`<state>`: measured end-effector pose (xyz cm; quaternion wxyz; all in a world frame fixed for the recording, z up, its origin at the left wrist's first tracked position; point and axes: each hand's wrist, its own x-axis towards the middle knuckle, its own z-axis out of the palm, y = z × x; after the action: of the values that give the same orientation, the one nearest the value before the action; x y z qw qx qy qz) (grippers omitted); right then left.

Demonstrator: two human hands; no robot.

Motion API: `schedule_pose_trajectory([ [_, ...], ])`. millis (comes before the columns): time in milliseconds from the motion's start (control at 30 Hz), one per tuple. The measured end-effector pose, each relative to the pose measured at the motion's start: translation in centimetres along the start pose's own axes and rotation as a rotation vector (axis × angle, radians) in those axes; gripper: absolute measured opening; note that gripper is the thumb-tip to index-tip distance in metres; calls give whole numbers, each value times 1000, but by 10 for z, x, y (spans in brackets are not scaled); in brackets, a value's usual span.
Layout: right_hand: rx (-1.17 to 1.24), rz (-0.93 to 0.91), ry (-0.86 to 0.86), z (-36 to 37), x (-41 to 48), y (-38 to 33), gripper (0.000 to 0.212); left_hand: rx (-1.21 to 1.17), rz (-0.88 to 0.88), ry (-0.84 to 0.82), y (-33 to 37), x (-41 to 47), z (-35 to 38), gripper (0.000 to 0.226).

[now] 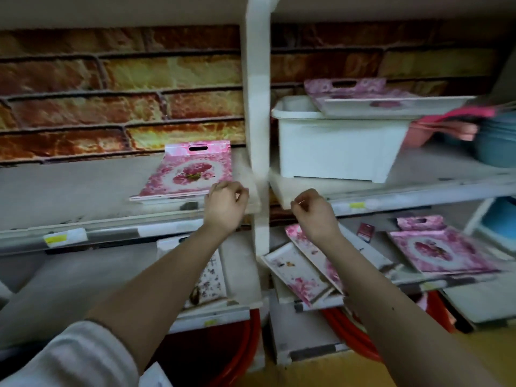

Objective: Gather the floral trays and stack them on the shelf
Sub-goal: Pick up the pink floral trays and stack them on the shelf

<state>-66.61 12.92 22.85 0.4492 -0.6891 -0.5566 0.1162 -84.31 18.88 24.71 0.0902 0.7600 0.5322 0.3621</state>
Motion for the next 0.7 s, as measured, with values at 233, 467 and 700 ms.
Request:
schedule_pose_trajectory([
  [233, 62, 88, 80, -109, -53, 72, 21, -71, 161, -93, 120, -54, 63, 23],
  [467, 43, 189, 131, -216, -126, 155, 20, -54, 252, -231, 226, -137, 133, 23],
  [700, 69, 319, 228, -288, -191, 225, 12, -70, 328, -378, 310, -200, 187, 24],
])
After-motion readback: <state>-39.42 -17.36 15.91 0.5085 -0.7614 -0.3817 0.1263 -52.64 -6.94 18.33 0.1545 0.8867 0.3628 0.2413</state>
